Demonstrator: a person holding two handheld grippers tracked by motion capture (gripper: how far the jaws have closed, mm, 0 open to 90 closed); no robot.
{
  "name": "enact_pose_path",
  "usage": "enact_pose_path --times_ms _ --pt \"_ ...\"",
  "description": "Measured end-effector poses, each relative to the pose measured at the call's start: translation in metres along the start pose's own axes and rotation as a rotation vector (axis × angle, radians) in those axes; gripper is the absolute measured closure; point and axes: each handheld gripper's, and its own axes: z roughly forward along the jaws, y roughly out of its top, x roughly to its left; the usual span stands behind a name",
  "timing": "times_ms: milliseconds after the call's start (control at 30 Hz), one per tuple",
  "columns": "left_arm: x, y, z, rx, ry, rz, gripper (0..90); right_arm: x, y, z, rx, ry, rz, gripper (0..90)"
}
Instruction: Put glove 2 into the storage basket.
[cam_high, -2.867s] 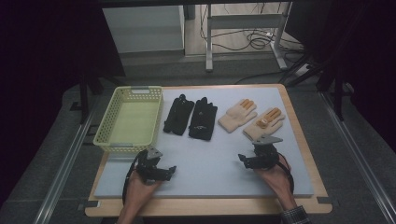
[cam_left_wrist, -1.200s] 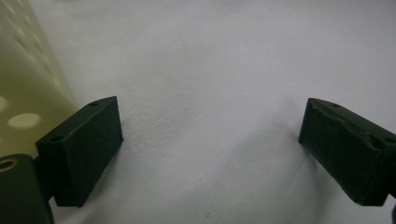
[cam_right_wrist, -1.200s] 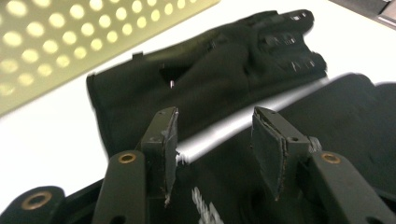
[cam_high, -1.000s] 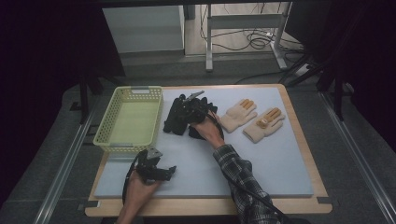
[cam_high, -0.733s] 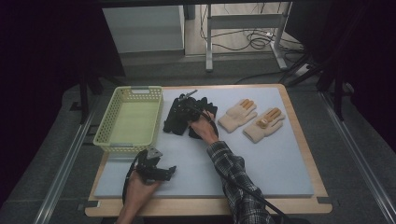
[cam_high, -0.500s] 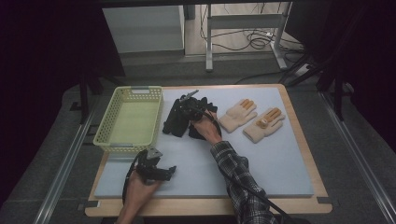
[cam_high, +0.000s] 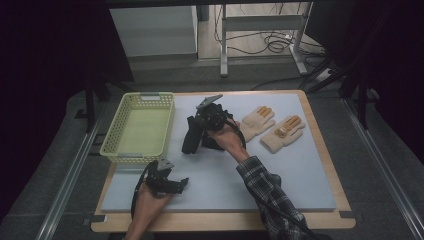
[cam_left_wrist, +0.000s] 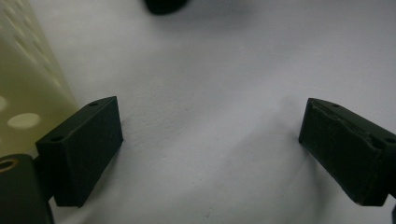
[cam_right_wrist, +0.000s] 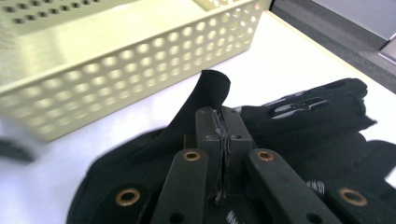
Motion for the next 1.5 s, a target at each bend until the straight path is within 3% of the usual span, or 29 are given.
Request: enact_pose_path --times_ms 167,367,400,433,567,700,767,800,900,1000,1067,1100,1167,1267,1400,1467,1500 --pt "0.0 0.0 0.0 0.003 0.0 -0.001 6.4 0.012 -0.017 -0.04 -0.031 0.042 0.01 87.6" --pt "0.0 0.0 0.0 -0.003 0.0 -0.004 6.3 0.028 -0.049 -0.091 -0.057 0.115 0.017 87.6" --pt "0.0 0.0 0.0 -0.003 0.0 -0.004 6.4 0.028 -0.049 -0.091 -0.057 0.115 0.017 87.6" --pt "0.0 0.0 0.0 -0.003 0.0 -0.004 6.4 0.034 -0.066 -0.106 -0.051 0.129 0.015 87.6" --pt "-0.001 0.0 0.001 -0.008 0.001 -0.01 6.4 0.04 -0.1 -0.126 -0.029 0.143 0.022 87.6" --pt "-0.001 0.0 0.0 -0.008 0.001 -0.012 6.3 0.038 -0.139 -0.127 0.03 0.105 0.031 86.4" --pt "-0.001 0.0 0.0 -0.007 0.001 -0.012 6.4 0.034 -0.154 -0.124 0.056 0.1 0.054 80.0" --pt "-0.001 0.0 0.0 -0.004 0.0 -0.008 6.3 0.032 -0.16 -0.125 0.059 0.079 0.063 72.2" --pt "0.0 0.0 0.0 0.0 0.0 -0.004 6.4 0.022 -0.172 -0.136 0.024 0.025 0.103 60.8" --pt "-0.001 0.0 0.0 -0.004 0.0 -0.008 6.4 0.009 -0.184 -0.144 0.034 -0.021 0.153 59.0" --pt "-0.001 0.0 0.0 -0.004 0.0 -0.008 6.4 0.005 -0.192 -0.142 0.061 -0.019 0.169 57.1" --pt "-0.001 0.0 0.0 -0.005 0.0 -0.009 6.4 0.003 -0.195 -0.139 0.065 -0.006 0.15 57.0" --pt "-0.001 0.0 0.0 -0.005 0.0 -0.008 6.4 0.005 -0.2 -0.131 0.084 -0.056 0.147 57.7" --pt "-0.001 0.0 0.0 -0.005 0.0 -0.008 6.4 0.005 -0.203 -0.121 0.073 -0.127 0.163 68.0" --pt "-0.001 0.0 0.0 -0.004 0.0 -0.008 6.4 0.001 -0.199 -0.113 0.055 -0.134 0.181 73.4" --pt "-0.001 0.0 0.0 -0.004 0.001 -0.008 6.4 -0.001 -0.193 -0.105 0.051 -0.12 0.171 75.7" --pt "-0.001 0.0 0.0 -0.004 0.001 -0.008 6.4 0.0 -0.188 -0.1 0.063 -0.12 0.143 75.8"
